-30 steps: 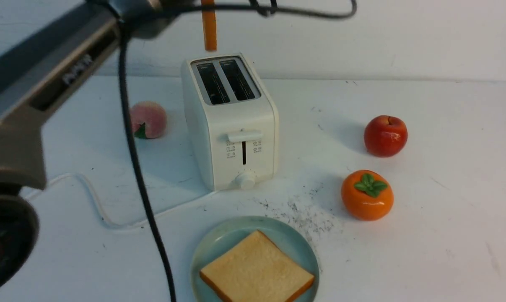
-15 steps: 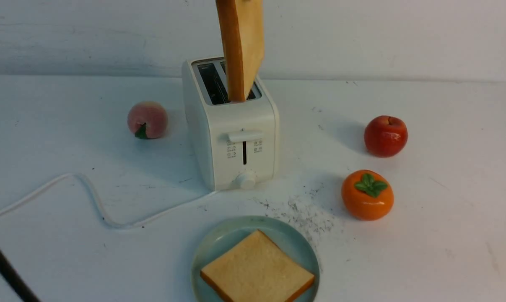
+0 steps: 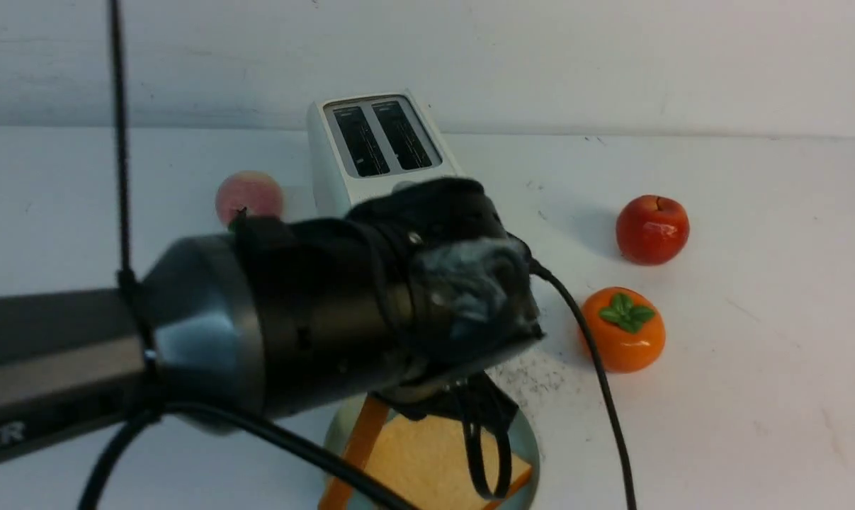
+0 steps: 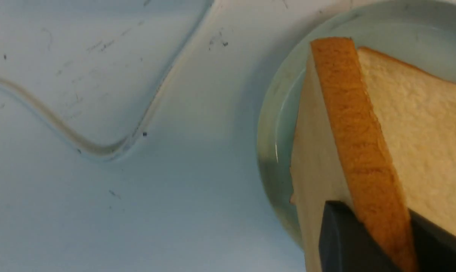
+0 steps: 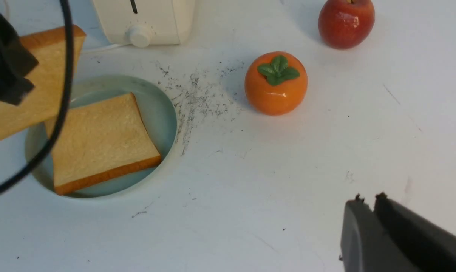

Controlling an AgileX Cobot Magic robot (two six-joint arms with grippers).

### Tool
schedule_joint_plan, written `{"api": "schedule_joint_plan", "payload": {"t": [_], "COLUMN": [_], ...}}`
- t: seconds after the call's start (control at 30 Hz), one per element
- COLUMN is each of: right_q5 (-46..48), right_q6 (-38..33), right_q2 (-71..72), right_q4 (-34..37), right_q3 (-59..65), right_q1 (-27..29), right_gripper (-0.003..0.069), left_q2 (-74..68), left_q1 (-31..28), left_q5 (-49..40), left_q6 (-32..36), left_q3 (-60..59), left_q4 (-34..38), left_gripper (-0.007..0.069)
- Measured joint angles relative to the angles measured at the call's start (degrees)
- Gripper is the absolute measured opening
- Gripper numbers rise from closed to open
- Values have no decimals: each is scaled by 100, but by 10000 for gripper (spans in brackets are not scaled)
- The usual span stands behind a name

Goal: Take toasted bread from bread machine on white table place on plate.
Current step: 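Place the slice of bread on the plate with the left gripper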

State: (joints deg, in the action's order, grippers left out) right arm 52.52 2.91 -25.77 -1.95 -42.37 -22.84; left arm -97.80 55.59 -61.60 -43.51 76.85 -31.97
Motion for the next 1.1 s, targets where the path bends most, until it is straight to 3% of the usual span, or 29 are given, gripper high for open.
{"api": "schedule_joint_plan", "payload": {"t": [0.13, 0.53, 0.9, 1.1], "right_q5": [6, 30, 196, 136], "right_q6": [0, 0, 0, 0], "right_q2": [0, 0, 0, 0], "right_q4": [0, 0, 0, 0], "right_q3": [0, 17, 17, 53], "right_q1": [0, 0, 0, 0], "right_gripper": [61, 77, 86, 94], "left_q2": [-227, -229, 73, 201], "left_q1": [23, 23, 23, 18], "left_q5": [335, 730, -649, -468], "left_q6": [-168, -180, -31, -459], "left_q3": [-36, -36, -19, 6], "left_q4": [-394, -366, -1177, -931], "left_gripper": [102, 102, 102, 102]}}
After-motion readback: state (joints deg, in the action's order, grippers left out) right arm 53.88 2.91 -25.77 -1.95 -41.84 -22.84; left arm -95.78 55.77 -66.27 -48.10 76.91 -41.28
